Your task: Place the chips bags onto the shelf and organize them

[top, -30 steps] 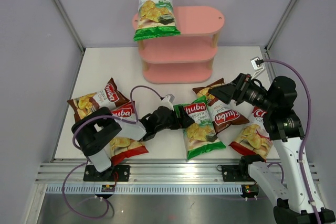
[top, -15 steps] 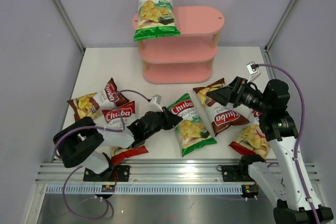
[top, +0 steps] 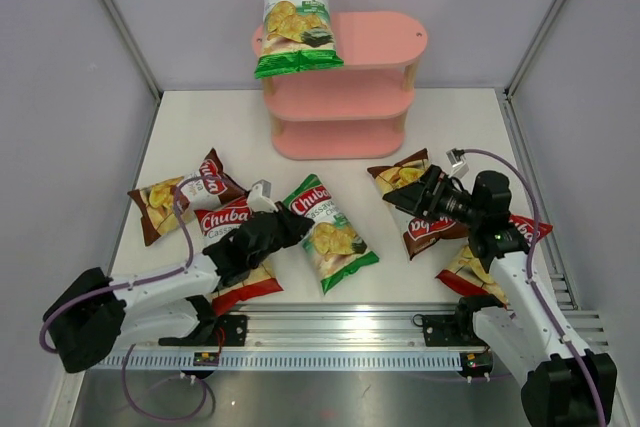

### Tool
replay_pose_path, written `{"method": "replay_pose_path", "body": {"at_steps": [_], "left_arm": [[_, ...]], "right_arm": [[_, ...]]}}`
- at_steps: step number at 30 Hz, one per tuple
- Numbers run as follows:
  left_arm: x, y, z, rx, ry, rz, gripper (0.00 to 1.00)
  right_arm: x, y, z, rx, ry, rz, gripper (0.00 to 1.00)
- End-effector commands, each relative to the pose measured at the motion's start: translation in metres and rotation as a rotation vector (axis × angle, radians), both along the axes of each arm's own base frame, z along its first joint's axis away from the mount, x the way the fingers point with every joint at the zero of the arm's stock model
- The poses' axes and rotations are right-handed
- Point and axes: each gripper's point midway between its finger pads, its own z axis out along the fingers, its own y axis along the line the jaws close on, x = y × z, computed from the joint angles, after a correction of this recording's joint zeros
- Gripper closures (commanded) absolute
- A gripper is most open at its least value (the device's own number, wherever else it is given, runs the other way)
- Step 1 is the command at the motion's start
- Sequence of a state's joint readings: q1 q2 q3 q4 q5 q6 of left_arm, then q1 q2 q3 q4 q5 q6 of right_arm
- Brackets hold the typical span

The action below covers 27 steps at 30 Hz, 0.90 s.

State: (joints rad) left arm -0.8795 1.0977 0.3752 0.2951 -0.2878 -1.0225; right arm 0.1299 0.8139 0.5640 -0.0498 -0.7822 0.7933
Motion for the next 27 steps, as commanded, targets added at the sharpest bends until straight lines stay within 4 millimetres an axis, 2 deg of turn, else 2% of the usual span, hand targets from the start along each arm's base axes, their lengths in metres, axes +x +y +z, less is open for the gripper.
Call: {"method": "replay_pose_path", "body": {"at_steps": [1, 3, 5, 6, 7, 8, 11, 12, 13, 15, 21, 27], "left_arm": [[0.006, 0.019, 0.028, -0.058, -0.040, 0.094, 1.00], [0.004, 0.024, 0.034, -0.075, -0.034, 0.112, 1.00], [0.002, 0.028, 0.049, -0.110, -0.054, 0.118, 1.00], [0.003, 0.030, 0.058, -0.129, -0.066, 0.130, 1.00], [0.003, 0.032, 0.063, -0.142, -0.071, 0.135, 1.00], [0.002, 0.035, 0.073, -0.176, -0.088, 0.145, 1.00], [0.002, 0.044, 0.088, -0.213, -0.115, 0.185, 1.00], [0.001, 0.049, 0.094, -0.227, -0.125, 0.198, 1.00], [0.002, 0.053, 0.099, -0.234, -0.137, 0.218, 1.00], [0.001, 0.059, 0.110, -0.259, -0.154, 0.237, 1.00], [0.002, 0.071, 0.129, -0.304, -0.191, 0.286, 1.00], [0.003, 0.080, 0.145, -0.375, -0.235, 0.326, 1.00]], "right_arm": [[-0.001, 0.008, 0.009, 0.079, -0.050, 0.045, 0.01], [-0.002, 0.010, 0.002, 0.113, 0.002, 0.045, 0.01], [-0.004, 0.012, -0.011, 0.146, 0.044, 0.042, 0.01], [-0.007, 0.014, -0.023, 0.181, 0.118, 0.032, 0.01], [-0.006, 0.016, -0.019, 0.205, 0.096, 0.032, 0.01], [-0.009, 0.023, -0.026, 0.219, 0.132, 0.048, 0.01], [-0.016, 0.036, -0.031, 0.262, 0.181, 0.062, 0.01], [-0.026, 0.049, -0.030, 0.265, 0.196, 0.104, 0.01], [-0.025, 0.053, -0.029, 0.265, 0.189, 0.090, 0.01], [-0.038, 0.068, -0.023, 0.266, 0.173, 0.134, 0.00], [-0.037, 0.075, -0.014, 0.270, 0.167, 0.127, 0.01], [-0.041, 0.086, -0.029, 0.219, 0.249, 0.144, 0.00]]}}
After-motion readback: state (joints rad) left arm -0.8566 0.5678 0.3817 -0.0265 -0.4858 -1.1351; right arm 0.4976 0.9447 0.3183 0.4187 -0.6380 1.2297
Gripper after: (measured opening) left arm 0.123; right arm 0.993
